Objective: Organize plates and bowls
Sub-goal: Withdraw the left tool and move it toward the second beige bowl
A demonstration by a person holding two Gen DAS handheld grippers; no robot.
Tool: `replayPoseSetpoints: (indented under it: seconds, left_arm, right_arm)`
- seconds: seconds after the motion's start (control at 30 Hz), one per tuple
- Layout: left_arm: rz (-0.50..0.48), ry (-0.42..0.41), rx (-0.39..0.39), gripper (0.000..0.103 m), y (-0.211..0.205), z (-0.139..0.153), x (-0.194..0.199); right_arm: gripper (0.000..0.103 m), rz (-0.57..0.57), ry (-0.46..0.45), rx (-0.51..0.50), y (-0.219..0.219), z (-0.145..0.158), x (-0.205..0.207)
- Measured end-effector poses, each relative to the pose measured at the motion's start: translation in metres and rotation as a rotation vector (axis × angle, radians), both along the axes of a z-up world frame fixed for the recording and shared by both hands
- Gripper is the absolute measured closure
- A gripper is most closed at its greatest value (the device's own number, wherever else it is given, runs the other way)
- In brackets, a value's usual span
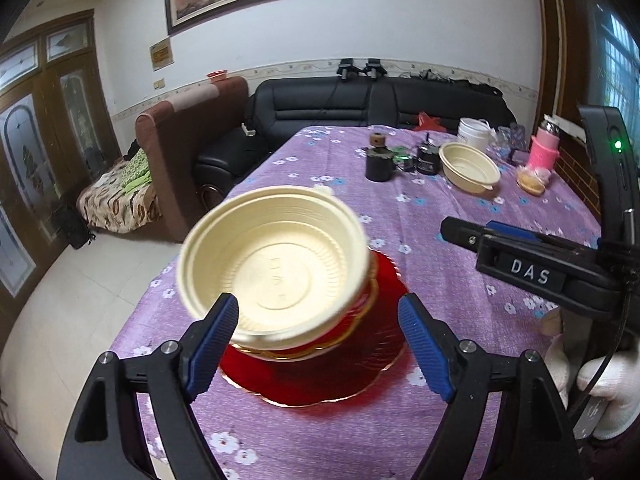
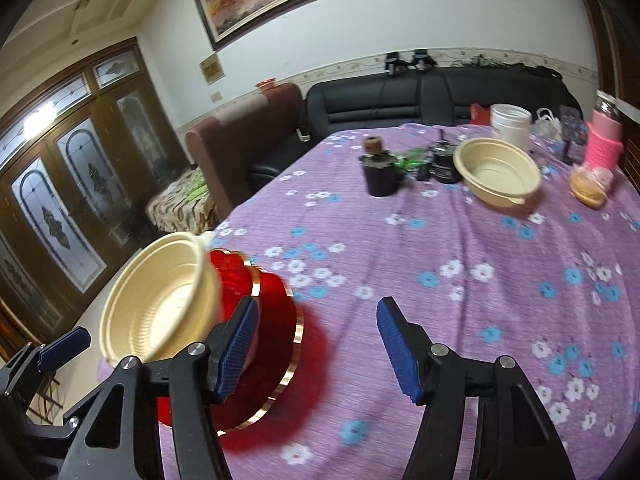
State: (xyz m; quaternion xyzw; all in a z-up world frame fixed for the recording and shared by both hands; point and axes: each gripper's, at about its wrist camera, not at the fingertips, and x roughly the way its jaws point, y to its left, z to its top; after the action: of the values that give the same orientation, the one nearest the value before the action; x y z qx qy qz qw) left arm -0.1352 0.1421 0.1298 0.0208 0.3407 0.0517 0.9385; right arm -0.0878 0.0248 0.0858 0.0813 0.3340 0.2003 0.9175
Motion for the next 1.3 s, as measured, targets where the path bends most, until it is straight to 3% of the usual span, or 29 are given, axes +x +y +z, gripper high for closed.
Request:
replayPoseSetpoints:
  seconds: [0.2,0.5,0.77,0.97,1.17,1.3]
  left_arm:
    - [-0.064,0.023,0.015,0.021,-0.034,-0.005,0.013]
    - [-0.206,0.081,-0.048,0.021,-0.098,-0.019,0.053]
    - [-0.313,0.168,-0.129,0.022,-0.154,-0.059,0.111]
    - [-0.286,0.169,-0.176,0.022,-0.151,-0.088,0.146]
    - [-0.270,0.145,-0.167,0.022,-0.139,-0.102,0.151]
    - [-0.253,0.190,-0.211,0.022,-0.131,-0.109,0.155]
  right_arm:
    - [0.036,-0.051,0.013,0.015,-0.035,-0.006,0.002]
    - [0.036,-0.158,0.076,0.016,-0.098,-0.028,0.015]
    - [0.036,-0.285,0.115,-0.016,-0.156,-0.035,0.031]
    - [0.036,-0.343,0.139,-0.029,-0.183,-0.040,0.055]
    - [0.036,-0.365,0.139,-0.036,-0.191,-0.038,0.097]
    - [0.036,-0.386,0.142,-0.033,-0.190,-0.037,0.136]
